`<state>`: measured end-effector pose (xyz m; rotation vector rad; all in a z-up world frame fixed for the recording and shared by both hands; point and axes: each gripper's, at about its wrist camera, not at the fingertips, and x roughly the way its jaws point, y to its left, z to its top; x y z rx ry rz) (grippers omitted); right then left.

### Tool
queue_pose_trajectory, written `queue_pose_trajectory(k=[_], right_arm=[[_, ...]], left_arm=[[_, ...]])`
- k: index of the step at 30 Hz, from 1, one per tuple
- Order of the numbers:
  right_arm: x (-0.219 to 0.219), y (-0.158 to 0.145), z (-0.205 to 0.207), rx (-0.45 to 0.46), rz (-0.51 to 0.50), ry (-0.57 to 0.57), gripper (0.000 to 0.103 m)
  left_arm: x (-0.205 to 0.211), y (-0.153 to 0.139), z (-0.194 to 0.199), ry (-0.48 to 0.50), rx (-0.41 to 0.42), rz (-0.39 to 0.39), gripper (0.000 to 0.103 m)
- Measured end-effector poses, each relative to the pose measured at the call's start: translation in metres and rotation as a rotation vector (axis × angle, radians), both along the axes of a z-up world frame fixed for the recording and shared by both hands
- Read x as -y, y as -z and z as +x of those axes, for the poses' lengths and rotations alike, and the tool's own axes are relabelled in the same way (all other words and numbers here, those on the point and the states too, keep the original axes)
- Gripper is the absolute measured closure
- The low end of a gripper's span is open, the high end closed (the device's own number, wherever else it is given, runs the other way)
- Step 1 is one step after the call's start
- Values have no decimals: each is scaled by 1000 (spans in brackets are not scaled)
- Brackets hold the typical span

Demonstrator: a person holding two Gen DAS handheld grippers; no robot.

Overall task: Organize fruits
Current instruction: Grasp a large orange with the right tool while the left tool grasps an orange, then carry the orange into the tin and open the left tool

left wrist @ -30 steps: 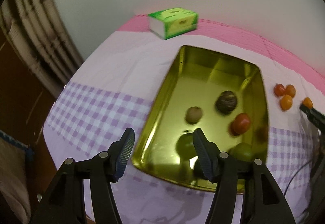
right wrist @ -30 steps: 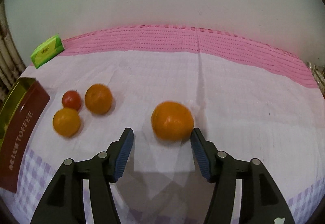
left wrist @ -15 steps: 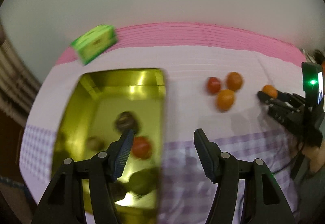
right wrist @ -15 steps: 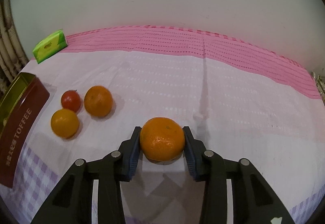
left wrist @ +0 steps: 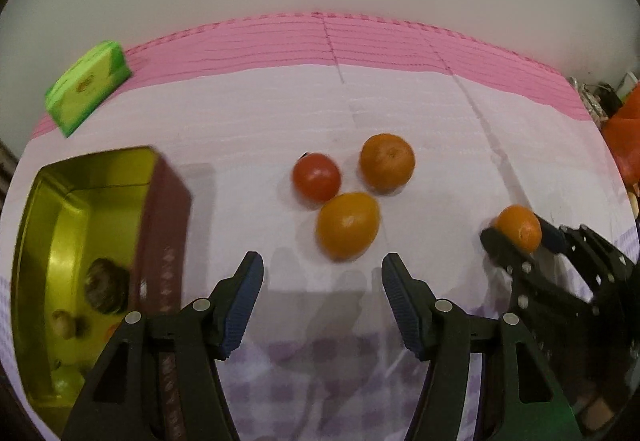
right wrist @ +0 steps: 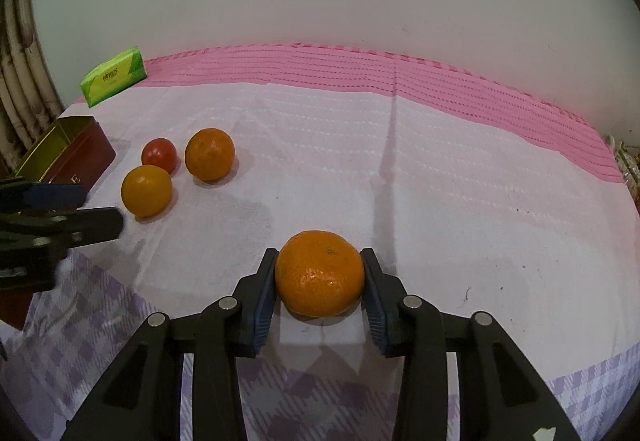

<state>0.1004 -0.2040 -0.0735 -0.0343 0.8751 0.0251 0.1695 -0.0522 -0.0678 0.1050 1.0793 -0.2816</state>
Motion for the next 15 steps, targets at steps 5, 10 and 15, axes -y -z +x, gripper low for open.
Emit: queue_pose_trajectory(k=[5, 10, 15], right_arm=[[0, 0, 0, 0, 2, 0, 65], [-1, 0, 0, 0, 2, 0, 65], [1, 0, 0, 0, 4, 0, 65]], left_arm=[[12, 9, 19, 4, 4, 6, 47], [13, 13, 18, 4, -10, 3, 67], [5, 12, 6, 11, -16, 3, 69]])
